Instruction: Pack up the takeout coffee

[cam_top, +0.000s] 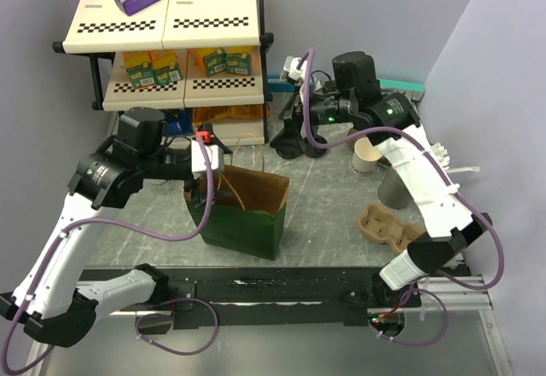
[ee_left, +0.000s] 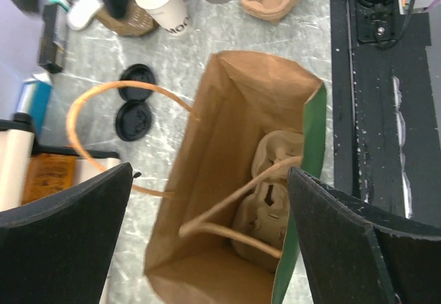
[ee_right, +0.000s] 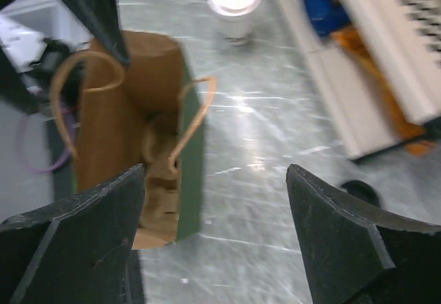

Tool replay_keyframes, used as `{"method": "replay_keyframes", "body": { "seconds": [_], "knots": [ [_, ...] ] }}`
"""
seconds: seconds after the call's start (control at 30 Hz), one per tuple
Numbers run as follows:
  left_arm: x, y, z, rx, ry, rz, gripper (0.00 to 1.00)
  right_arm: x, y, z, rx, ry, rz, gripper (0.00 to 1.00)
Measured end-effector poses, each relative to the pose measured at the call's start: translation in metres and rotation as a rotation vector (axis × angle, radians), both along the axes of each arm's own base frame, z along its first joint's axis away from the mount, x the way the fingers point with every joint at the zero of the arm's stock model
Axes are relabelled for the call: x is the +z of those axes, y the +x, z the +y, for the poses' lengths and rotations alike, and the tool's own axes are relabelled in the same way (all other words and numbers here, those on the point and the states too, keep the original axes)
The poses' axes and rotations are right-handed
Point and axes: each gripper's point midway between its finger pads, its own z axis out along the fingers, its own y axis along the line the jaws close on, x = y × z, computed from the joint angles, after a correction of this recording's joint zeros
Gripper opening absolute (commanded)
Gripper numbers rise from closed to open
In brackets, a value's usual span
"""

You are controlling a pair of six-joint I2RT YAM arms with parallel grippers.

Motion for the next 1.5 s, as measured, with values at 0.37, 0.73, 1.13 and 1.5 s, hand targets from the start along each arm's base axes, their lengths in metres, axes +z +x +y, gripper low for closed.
{"method": "replay_keyframes", "body": {
  "seconds": [0.37,0.73,1.13,1.5],
  "knots": [
    [0.003,-0.012,0.014,0.005,0.051,-0.027,0.97,-0.017,-0.022,0.025,0.161,0.048,0.19,0.93],
    [-0.016,0.013,0.004,0.006,0.116,0.036,0.01,-0.052,-0.029,0.062,0.212,-0.012,0.278,0.94],
    [0.118,0.046,0.009,0.168,-0.075,-0.328,0.01,0.083,0.039,0.004,-0.041,0.169,-0.131,1.0],
    [0.165,0.063,0.006,0.202,-0.136,-0.459,0.18,0.087,0.055,-0.016,-0.165,0.164,-0.223,1.0]
  ]
}}
